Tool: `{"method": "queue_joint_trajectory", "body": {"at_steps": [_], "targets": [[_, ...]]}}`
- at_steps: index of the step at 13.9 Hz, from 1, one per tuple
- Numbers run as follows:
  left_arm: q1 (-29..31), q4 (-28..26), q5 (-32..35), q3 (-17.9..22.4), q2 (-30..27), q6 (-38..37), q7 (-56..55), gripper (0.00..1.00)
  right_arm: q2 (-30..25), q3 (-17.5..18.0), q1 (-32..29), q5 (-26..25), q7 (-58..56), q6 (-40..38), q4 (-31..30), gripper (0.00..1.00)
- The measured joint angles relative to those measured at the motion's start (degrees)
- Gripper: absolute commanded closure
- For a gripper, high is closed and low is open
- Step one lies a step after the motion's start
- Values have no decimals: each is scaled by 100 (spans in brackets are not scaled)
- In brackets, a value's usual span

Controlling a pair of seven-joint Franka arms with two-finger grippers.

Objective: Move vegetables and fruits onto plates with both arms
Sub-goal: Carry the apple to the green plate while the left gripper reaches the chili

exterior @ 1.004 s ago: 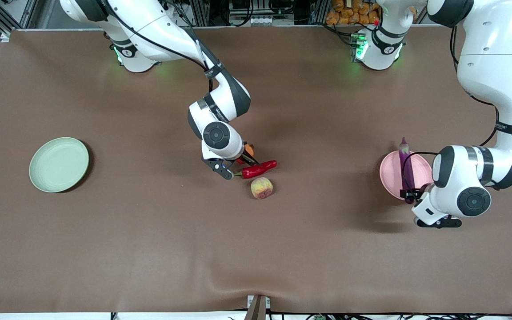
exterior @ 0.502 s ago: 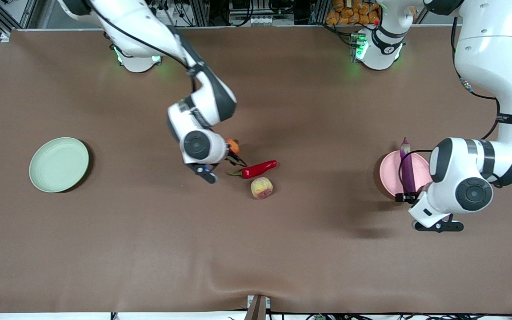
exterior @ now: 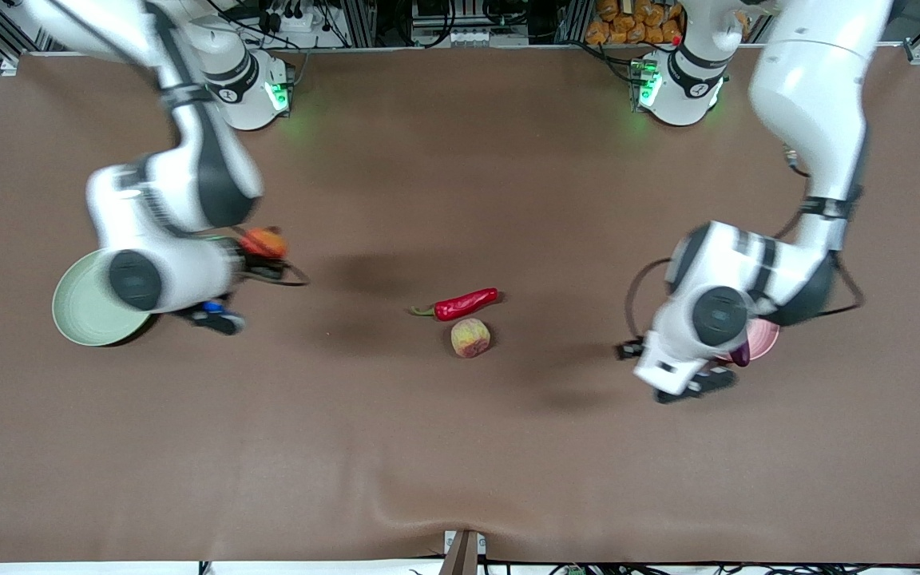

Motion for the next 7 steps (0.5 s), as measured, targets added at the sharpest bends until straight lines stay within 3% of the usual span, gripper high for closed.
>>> {"method": "queue_joint_trajectory", "body": {"at_steps": [3,7], "targets": [[-870,170,-145,-16,97,19,-1546,0,-197,-52,-1205,-552,-2155,164,-411,100],[-1961,502,-149,15,553,579,-3605,0,-52,-110,-2474,-1070,-4189,1181,-770,100]]}}
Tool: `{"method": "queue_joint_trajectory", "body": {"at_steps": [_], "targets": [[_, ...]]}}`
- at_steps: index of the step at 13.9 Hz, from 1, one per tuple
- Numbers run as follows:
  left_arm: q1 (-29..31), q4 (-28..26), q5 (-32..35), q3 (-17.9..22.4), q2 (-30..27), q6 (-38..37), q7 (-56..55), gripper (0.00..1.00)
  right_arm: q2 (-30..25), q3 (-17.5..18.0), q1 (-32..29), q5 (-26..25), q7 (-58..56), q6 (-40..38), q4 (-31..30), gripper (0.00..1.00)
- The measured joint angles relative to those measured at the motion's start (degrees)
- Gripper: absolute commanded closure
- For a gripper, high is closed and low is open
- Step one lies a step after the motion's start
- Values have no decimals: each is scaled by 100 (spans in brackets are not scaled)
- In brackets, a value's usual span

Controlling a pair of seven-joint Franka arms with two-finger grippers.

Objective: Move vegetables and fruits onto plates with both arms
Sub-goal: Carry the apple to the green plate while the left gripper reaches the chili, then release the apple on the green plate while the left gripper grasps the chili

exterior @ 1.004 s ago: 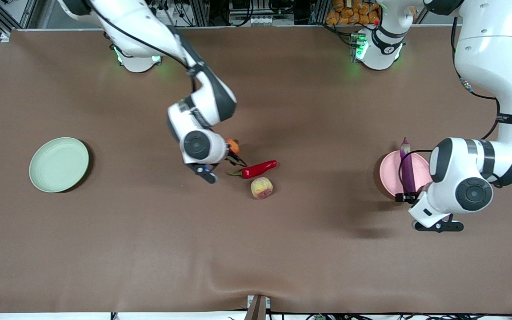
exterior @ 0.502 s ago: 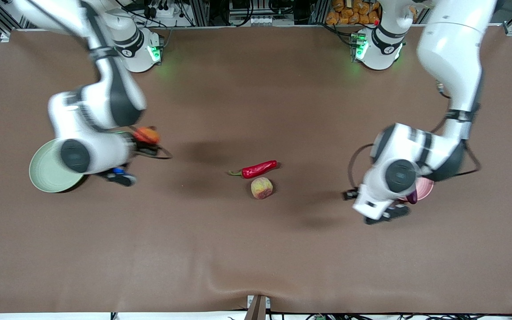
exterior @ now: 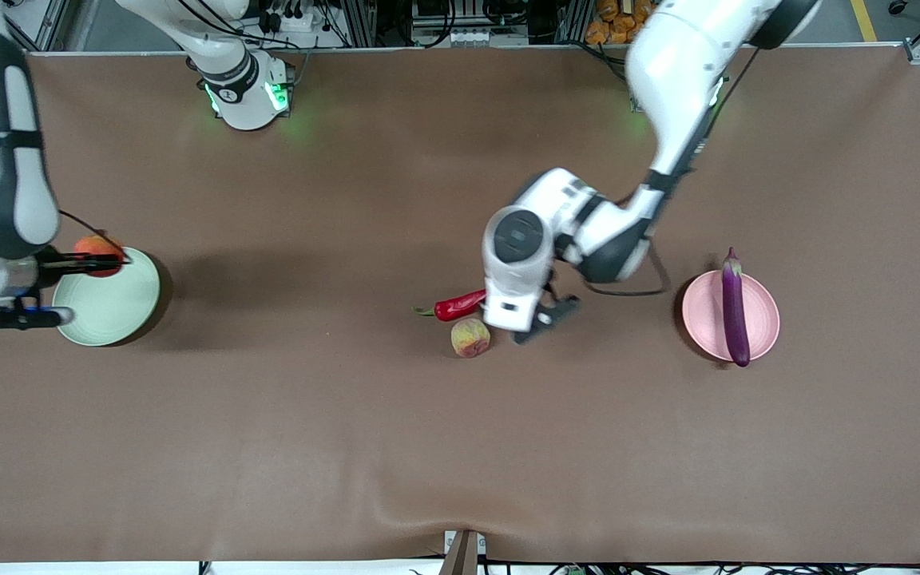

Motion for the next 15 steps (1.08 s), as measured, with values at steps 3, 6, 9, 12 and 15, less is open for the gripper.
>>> {"method": "queue_joint_trajectory", "body": {"at_steps": [3,6,9,12,15], "targets": [[-480,46,0,29,265,809,-1637,0,414,-5,-436,-201,-689,728,-72,100],[-1045,70,0,531,489,1254,-3076,0,858,-5,-800,-206,-1242,1362,-71,32],[-1508,155,-1,1059,690,1471,-4315,0,1130,2,-950,-178,-1280,1458,-63,0],[-1519,312,-1,1120,934,1840,-5060,0,1154,42,-952,-126,-1297,1289,-6,0],[-1516,368,-1,1135,1139,2039,-5177,0,1104,105,-897,51,-1310,559,327,0]]}}
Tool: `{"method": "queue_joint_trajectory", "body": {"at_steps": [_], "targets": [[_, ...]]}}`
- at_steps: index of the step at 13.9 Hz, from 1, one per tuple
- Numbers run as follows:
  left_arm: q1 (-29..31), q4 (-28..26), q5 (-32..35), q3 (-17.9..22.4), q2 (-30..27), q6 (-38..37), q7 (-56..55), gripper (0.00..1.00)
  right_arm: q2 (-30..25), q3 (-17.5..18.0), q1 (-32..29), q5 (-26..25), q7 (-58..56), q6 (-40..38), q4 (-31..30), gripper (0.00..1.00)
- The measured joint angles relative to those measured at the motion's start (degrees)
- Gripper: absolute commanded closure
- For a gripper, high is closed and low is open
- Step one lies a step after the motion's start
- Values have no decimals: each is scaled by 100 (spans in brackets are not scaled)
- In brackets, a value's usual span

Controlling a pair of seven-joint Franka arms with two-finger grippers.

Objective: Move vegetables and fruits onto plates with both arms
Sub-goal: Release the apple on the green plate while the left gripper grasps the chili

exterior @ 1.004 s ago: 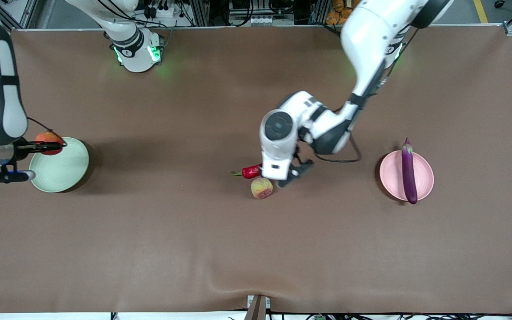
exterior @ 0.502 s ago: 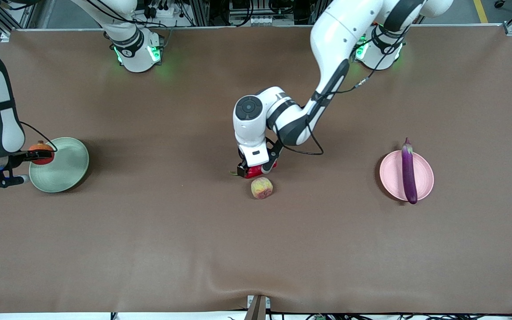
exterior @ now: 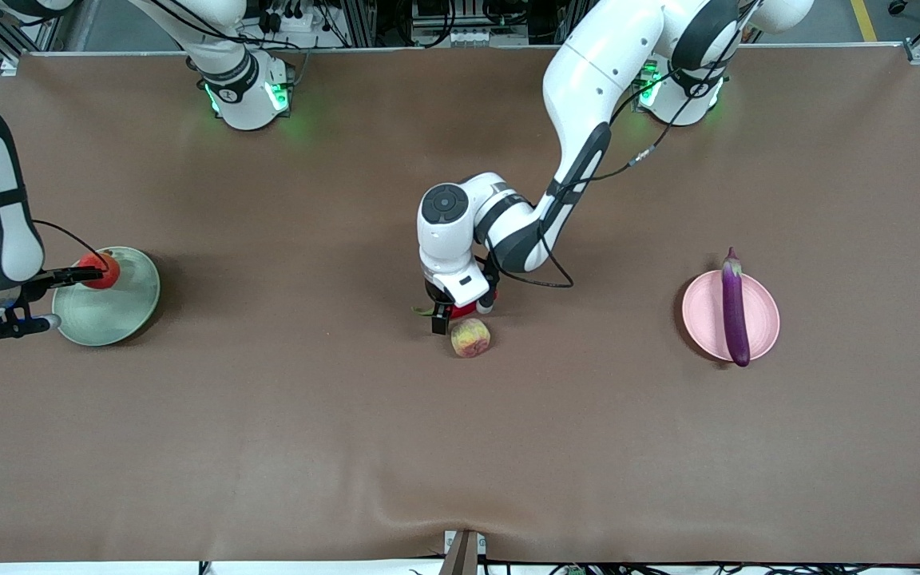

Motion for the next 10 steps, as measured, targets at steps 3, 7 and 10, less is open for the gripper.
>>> {"method": "queue_joint_trajectory", "body": {"at_steps": [3,7,10], "targets": [[-1,31,0,0,94,30,-35,0,-60,22,148,262,505,-966,479,0],[-7,34,0,-2,109,34,-73,100,-92,57,659,612,1706,-2098,994,0],[-18,74,0,-7,103,15,-79,100,-181,67,929,1038,2479,-2631,1164,0]]}}
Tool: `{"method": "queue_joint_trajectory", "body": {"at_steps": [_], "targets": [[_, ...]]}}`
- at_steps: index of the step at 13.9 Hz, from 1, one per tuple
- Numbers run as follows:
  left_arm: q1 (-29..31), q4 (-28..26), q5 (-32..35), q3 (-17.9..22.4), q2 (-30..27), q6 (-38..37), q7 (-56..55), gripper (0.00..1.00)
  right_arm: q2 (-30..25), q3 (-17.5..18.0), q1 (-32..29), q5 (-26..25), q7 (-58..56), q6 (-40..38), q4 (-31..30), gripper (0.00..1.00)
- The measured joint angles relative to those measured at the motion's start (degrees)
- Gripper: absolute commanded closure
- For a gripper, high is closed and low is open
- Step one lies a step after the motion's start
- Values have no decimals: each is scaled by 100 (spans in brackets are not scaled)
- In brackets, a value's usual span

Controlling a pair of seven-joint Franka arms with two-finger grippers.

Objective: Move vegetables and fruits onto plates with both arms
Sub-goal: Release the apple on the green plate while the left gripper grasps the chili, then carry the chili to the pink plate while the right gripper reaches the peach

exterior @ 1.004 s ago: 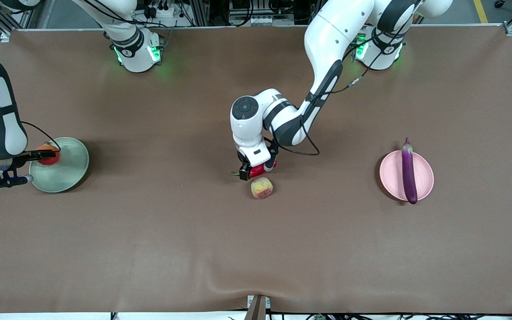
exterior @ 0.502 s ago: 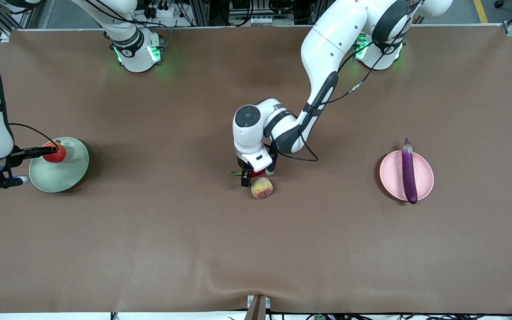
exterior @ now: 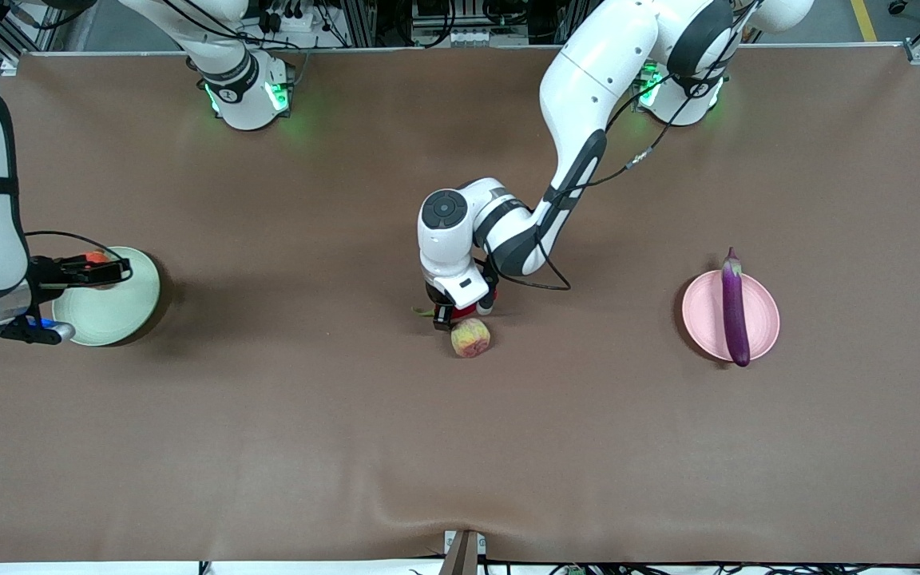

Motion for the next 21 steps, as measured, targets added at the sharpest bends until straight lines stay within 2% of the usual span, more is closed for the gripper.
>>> {"method": "queue_joint_trajectory", "body": {"at_steps": [3,6,8,10,12,15,18,21], "targets": [[-6,200,0,-110,-261,-773,0,100,-82,12,325,485,978,-392,165,0],[-12,298,0,-246,-1010,-1706,264,100,-207,50,735,1034,2117,-486,217,0],[12,262,0,-231,-1432,-2165,1147,100,-270,105,1118,1426,3006,-458,227,0],[85,177,0,-206,-1575,-2592,2223,100,-289,125,1580,1854,3921,-180,230,0],[307,116,-3,-189,-1580,-2875,3281,100,-287,143,2044,2187,4825,377,203,0],[948,34,-227,-182,-1703,-3250,5049,100,-261,159,2968,2285,6341,1673,15,0],[1614,-536,-263,-179,-2053,-3530,6942,100,-137,161,3818,2286,7376,2993,-286,0],[2217,-1186,-256,-157,-2288,-3539,8573,100,44,156,4183,2287,8435,4174,-374,0]]}}
